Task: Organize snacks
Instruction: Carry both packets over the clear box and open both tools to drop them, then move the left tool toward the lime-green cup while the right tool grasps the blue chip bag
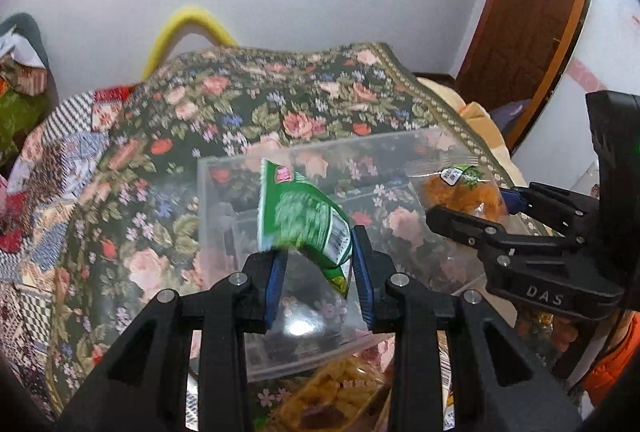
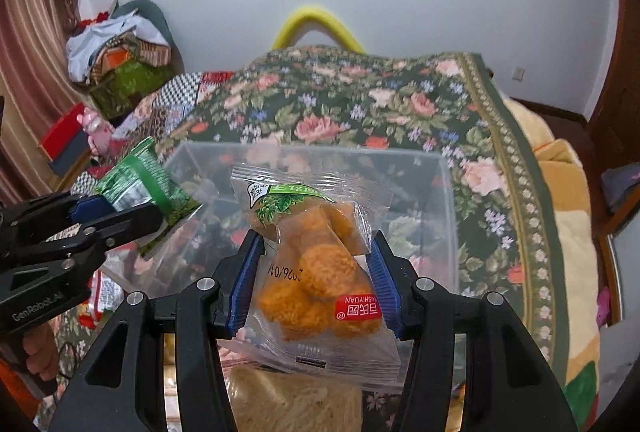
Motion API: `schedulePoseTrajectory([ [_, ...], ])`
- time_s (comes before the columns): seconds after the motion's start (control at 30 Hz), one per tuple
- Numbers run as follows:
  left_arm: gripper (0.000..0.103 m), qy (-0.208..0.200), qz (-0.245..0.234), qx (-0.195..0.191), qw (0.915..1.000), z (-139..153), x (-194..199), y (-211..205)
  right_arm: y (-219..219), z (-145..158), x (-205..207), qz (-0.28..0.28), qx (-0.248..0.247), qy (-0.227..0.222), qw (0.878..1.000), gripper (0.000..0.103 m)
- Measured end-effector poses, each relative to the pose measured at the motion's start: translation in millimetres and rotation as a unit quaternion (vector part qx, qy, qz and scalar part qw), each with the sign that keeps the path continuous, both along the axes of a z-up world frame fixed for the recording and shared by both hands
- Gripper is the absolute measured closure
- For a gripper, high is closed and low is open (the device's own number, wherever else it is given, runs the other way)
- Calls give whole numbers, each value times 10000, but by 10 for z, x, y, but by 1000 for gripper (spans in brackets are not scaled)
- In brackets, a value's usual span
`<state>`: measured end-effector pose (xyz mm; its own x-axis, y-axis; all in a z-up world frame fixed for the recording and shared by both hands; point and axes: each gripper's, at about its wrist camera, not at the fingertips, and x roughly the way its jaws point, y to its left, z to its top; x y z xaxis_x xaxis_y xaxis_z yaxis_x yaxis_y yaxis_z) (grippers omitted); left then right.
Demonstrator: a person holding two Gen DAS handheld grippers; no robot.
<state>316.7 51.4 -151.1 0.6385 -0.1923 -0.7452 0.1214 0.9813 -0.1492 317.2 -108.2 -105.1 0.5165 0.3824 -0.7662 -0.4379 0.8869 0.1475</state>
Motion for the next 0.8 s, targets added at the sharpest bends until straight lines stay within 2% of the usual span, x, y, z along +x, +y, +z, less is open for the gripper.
schedulePoseTrajectory([
  [0.13, 71, 192, 67, -195, 9996, -83, 60, 45, 4, -63, 30, 56, -88, 104, 9999, 51],
  [0.3, 71, 178, 101, -234, 9995, -35, 0, 66, -33, -39, 21, -1, -67, 141, 9999, 50],
  [0.4, 71, 76, 125, -165, 9998, 68, -118, 68, -60, 49, -26, -8, -36, 64, 10000, 48],
  [0.5, 71, -24, 141, -123, 9998, 181, -248, 72, -98, 178, -109, -30, 8, -81, 10000, 42],
  [0.8, 65, -326, 209, 27, 9992, 514, -833, 92, -265, 582, -555, -42, 164, -474, 9987, 36],
])
